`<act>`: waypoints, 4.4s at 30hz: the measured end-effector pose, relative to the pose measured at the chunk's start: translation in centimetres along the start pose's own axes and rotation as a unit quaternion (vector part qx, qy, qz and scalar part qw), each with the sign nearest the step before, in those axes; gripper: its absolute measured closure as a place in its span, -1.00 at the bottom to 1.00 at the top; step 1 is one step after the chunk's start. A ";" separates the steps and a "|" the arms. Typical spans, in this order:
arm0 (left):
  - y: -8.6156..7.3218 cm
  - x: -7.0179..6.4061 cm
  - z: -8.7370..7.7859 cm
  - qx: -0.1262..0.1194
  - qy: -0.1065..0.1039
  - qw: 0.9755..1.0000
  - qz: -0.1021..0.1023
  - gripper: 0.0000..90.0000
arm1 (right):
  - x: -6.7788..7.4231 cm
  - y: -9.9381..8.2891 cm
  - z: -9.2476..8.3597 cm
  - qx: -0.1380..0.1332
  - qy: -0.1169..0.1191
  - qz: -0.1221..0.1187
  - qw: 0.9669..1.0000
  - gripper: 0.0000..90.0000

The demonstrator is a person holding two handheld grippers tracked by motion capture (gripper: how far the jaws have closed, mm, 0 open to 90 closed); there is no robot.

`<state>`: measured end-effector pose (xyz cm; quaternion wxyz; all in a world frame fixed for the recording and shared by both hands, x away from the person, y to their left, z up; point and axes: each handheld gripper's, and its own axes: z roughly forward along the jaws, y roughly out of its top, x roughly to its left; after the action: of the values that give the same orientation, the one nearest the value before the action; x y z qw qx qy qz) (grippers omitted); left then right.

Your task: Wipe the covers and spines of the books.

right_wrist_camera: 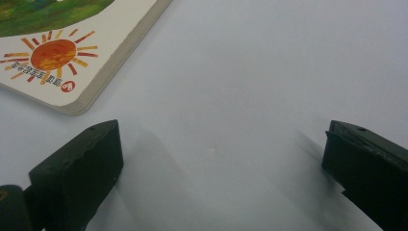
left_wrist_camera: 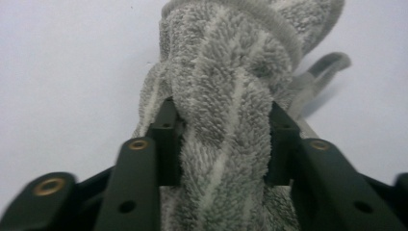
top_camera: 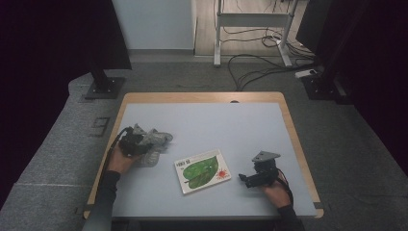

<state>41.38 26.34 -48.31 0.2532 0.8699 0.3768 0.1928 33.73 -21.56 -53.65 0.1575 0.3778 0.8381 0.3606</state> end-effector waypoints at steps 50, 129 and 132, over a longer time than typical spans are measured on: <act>4.6 -11.2 0.9 -0.045 -0.177 0.982 0.058 0.38 | 0.0 0.0 0.0 -0.001 -0.001 -0.001 1.000 -0.99; 5.7 -14.2 1.3 -0.024 -0.210 0.973 0.092 0.37 | 0.1 -0.1 -0.1 -0.006 0.002 -0.008 1.000 -0.93; 4.9 -13.7 0.8 -0.026 -0.209 0.974 0.087 0.37 | 0.1 -0.1 -0.1 -0.006 0.003 -0.008 1.000 -0.92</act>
<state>35.77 12.89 -48.06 0.3310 0.9134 0.2337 0.0379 33.55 -21.54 -53.63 0.1600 0.3694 0.8393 0.3654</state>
